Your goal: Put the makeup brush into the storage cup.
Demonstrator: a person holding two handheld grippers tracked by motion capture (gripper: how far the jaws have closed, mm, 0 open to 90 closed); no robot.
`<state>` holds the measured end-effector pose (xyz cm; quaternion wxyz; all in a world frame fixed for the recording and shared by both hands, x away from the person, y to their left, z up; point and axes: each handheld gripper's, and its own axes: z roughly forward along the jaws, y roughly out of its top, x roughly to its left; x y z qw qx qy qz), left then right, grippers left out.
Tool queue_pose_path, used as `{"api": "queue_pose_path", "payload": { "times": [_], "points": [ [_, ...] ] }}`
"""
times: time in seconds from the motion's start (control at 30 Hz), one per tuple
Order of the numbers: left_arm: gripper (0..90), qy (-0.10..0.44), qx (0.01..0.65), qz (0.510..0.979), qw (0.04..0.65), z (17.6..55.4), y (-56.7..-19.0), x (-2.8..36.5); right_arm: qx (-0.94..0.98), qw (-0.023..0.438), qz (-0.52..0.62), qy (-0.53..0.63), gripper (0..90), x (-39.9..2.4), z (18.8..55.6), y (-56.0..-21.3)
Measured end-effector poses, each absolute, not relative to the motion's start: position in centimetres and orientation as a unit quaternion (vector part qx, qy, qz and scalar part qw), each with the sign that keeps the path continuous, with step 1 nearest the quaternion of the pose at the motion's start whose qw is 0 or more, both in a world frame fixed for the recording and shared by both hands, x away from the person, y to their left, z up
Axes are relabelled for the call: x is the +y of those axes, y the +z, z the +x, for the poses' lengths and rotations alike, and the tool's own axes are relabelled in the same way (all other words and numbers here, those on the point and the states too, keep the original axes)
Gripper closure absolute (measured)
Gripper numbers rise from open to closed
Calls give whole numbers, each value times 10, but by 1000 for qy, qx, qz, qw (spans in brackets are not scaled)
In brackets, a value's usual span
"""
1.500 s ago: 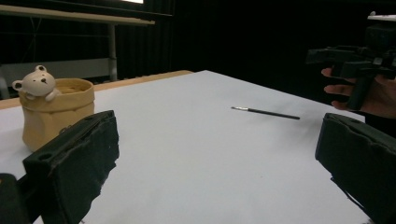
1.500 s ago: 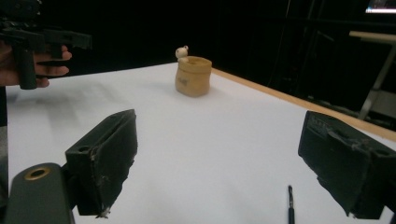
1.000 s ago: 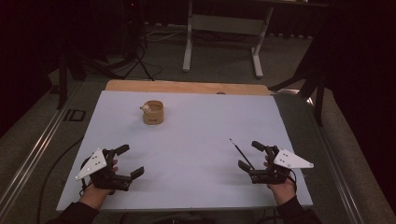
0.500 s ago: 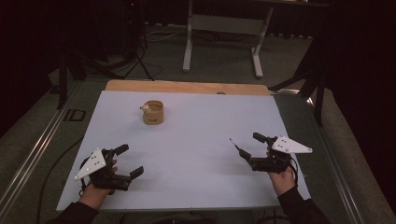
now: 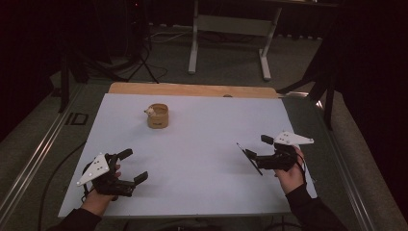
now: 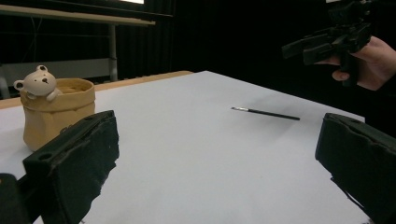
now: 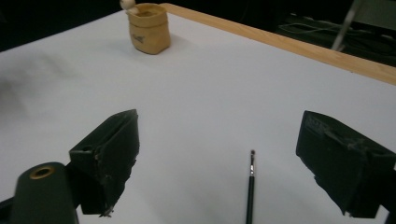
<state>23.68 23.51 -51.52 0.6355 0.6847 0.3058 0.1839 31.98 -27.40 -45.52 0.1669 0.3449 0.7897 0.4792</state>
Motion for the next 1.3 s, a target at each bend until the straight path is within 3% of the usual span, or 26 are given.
{"api": "queue_pose_path", "payload": {
  "times": [0.23, 0.53, 0.77, 1.03, 1.3],
  "points": [
    [3, 185, 305, 684, 636, 237, -515, 235, 810, 145, 372, 429, 110, -268, 331, -454],
    [3, 184, 306, 682, 638, 236, -515, 236, 830, 151, 399, 360, 100, -256, 344, -456],
    [3, 183, 306, 683, 638, 237, -515, 236, 851, 106, 424, 291, 105, -248, 356, -468],
    [3, 183, 306, 682, 639, 236, -514, 236, 871, 74, 433, 219, 169, -240, 367, -472],
    [3, 182, 306, 682, 639, 237, -515, 236, 884, 41, 437, 161, 339, -235, 377, -473]
  ]
}}
